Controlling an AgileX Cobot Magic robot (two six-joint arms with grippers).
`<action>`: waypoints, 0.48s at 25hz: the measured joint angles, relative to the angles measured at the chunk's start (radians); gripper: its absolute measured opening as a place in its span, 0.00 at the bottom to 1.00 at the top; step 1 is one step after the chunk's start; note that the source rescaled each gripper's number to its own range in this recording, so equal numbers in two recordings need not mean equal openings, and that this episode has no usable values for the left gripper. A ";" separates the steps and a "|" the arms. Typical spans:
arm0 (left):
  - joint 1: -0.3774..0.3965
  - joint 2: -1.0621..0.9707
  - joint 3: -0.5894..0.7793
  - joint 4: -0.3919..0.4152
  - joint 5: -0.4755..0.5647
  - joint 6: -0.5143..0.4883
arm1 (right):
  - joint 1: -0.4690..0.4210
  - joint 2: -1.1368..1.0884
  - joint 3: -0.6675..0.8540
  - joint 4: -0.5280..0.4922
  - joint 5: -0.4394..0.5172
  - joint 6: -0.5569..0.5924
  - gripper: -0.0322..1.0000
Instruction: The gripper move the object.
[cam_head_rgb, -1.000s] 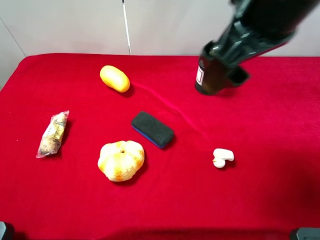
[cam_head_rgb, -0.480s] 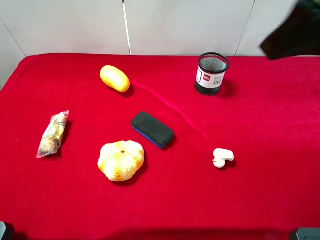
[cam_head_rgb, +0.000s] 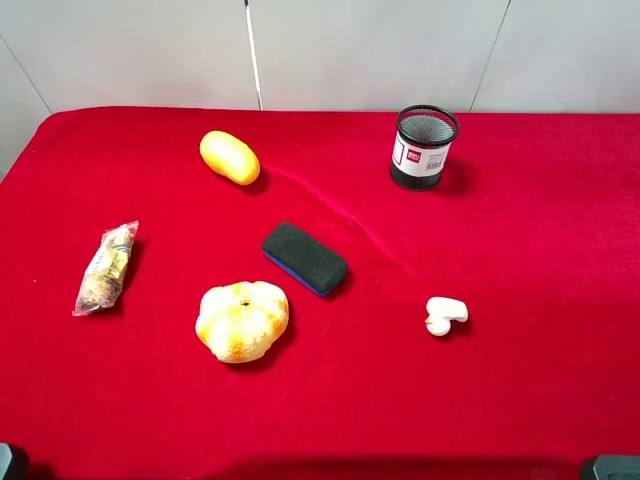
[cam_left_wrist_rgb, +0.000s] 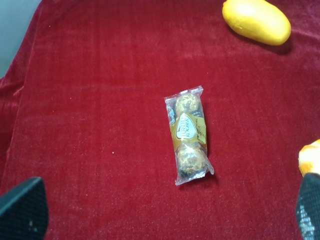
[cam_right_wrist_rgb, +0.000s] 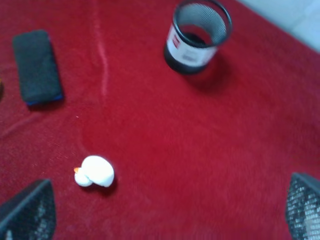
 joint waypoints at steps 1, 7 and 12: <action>0.000 0.000 0.000 0.000 0.000 0.000 | -0.035 -0.020 0.016 0.014 0.000 0.000 1.00; 0.000 0.000 0.000 0.000 0.000 0.000 | -0.272 -0.183 0.130 0.087 0.001 -0.022 1.00; 0.000 0.000 0.000 0.000 0.000 0.000 | -0.428 -0.339 0.198 0.122 0.001 -0.069 1.00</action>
